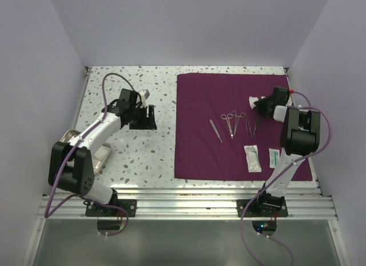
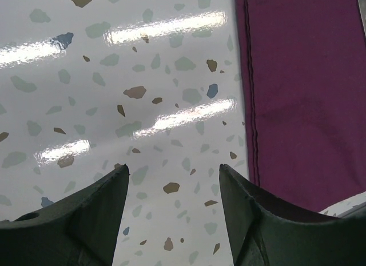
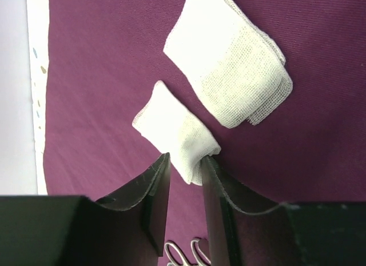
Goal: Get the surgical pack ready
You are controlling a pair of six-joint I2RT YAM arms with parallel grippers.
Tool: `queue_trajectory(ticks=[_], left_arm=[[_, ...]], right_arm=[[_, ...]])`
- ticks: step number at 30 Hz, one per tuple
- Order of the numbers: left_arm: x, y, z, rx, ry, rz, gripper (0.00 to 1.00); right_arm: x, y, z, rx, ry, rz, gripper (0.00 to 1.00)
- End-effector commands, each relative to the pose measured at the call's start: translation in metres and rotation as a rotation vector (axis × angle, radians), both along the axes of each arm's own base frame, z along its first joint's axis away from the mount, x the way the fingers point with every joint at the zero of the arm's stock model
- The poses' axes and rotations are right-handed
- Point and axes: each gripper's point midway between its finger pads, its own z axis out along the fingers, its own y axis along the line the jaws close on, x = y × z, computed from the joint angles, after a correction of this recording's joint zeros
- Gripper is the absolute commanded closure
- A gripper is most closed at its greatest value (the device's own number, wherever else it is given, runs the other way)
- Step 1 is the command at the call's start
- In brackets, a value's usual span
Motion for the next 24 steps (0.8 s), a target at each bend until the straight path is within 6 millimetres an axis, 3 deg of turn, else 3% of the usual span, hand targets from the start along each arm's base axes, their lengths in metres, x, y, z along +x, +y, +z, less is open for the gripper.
queue_trajectory(ticks=[1, 3, 9, 14, 24], left_arm=[[0.007, -0.005, 0.005, -0.018, -0.031, -0.025, 0.32], [0.008, -0.006, 0.006, -0.021, -0.033, -0.026, 0.32], [0.008, -0.007, 0.003, -0.028, -0.029, -0.034, 0.32], [0.007, -0.008, 0.003, -0.034, -0.028, -0.039, 0.32], [0.007, -0.009, 0.002, -0.034, -0.024, -0.048, 0.32]], right_arm=[[0.005, -0.005, 0.0, -0.007, 0.004, -0.012, 0.7], [0.006, -0.004, 0.004, -0.004, -0.001, -0.012, 0.81], [0.019, -0.001, 0.025, 0.015, -0.049, 0.002, 1.0], [0.029, -0.004, 0.065, 0.017, -0.153, -0.019, 1.0], [0.037, -0.01, 0.089, 0.003, -0.211, -0.04, 1.0]])
